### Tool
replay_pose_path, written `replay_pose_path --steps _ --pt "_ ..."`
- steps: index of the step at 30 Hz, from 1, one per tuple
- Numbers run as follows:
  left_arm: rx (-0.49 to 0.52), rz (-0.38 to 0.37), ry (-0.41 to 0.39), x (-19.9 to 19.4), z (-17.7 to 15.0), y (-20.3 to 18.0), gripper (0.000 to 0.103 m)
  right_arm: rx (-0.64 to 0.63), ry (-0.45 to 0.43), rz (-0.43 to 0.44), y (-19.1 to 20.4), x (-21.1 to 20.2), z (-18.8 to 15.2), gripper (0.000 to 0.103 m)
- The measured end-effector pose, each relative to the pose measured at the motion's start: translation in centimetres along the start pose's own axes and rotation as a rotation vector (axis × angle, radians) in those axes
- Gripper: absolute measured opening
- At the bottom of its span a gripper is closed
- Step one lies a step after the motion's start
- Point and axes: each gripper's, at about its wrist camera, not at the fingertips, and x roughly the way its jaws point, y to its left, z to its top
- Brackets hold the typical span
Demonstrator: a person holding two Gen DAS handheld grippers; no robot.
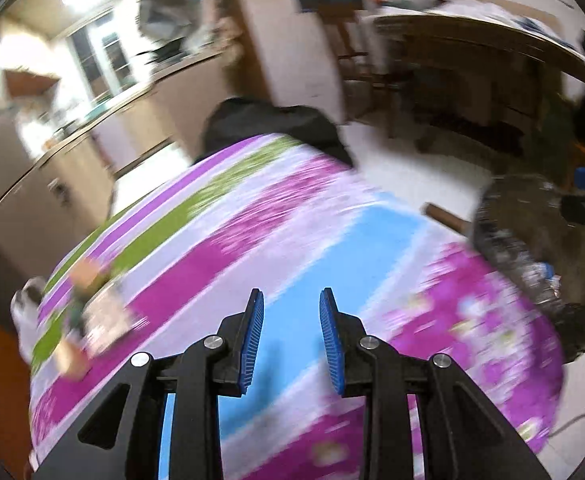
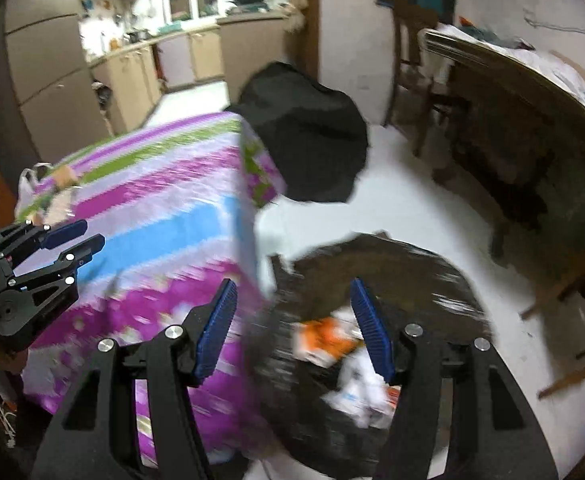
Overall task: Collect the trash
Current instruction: 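Move both open grippers back over the table, then grasp the clear grain bag with the right gripper while the left grasps the yellow sponge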
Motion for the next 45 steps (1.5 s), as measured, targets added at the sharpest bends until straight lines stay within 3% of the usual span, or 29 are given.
replay_pose_path --steps 10,17,23,25,29,39,42,45 --pt "-0.330 0.189 0.058 -2.9 -8.0 15.6 0.039 -0.042 0.055 0.170 8.6 4.0 0.9 0.057" --pt "-0.530 0.273 0.060 -4.8 -11.5 23.0 0.043 -0.126 0.093 0.284 16.1 6.8 2.5 0.057" --pt "-0.633 0.320 0.068 -5.2 -14.4 25.8 0.046 -0.231 0.145 0.381 23.2 9.9 4.3 0.058" --pt "-0.658 0.329 0.079 -4.7 -15.1 26.1 0.047 -0.249 0.160 0.400 25.5 11.3 5.0 0.065" --pt "-0.706 0.345 0.088 -4.7 -16.6 27.6 0.049 -0.281 0.157 0.408 29.0 13.4 6.2 0.076" --pt "-0.721 0.354 0.059 -5.1 -16.3 28.5 0.053 -0.296 0.170 0.403 34.4 17.6 8.4 0.079" --pt "-0.722 0.349 0.056 -4.9 -15.9 28.4 0.054 -0.326 0.146 0.358 34.9 17.7 8.1 0.078" --pt "-0.717 0.333 0.053 -4.7 -15.3 28.1 0.054 -0.357 0.118 0.313 34.7 17.2 7.6 0.062"
